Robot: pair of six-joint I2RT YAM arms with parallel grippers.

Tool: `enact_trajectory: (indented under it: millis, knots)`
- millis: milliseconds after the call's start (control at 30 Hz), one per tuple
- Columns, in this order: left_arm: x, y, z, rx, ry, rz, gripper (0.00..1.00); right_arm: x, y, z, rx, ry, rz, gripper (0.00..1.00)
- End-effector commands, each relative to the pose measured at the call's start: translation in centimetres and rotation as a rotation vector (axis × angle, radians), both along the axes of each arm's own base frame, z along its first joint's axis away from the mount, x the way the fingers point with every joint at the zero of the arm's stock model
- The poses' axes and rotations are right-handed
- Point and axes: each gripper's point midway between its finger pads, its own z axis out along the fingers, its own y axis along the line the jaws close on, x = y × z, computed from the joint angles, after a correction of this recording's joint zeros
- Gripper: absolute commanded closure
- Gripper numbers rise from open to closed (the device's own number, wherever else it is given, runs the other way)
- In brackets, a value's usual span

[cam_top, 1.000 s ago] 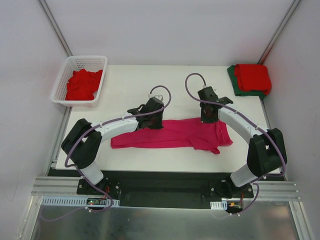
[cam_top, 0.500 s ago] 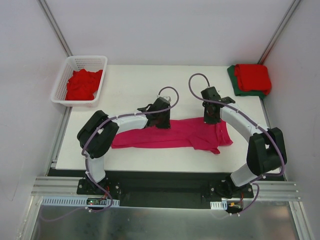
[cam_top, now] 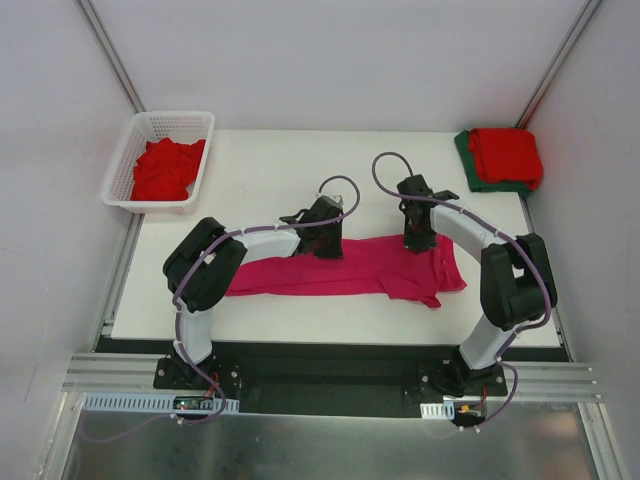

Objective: Fold and stack the t-shirts
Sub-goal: Fold the other side of the tshirt into a rectangle

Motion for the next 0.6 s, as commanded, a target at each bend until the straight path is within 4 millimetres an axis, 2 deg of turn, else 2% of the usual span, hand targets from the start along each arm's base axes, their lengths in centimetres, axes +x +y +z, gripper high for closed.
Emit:
enact_trajectory:
  millis: [0,167,567]
  knots:
    - [-0.4,-1.0,-0.5,-0.009,0.022,-0.014,1.0,1.3,-0.3,-0.6,0.016,0.022,-0.022,0.99]
    - [-0.3,-0.8,-0.5,-0.005,0.017,-0.015,1.0,1.7,-1.5,-1.4,0.026,0.048,-0.07,0.99]
    - [-0.4,0.2,0.2,0.019,-0.009,-0.001,1.0,2.0,-6.7,-1.6,-0.011,0.087,-0.184,0.99]
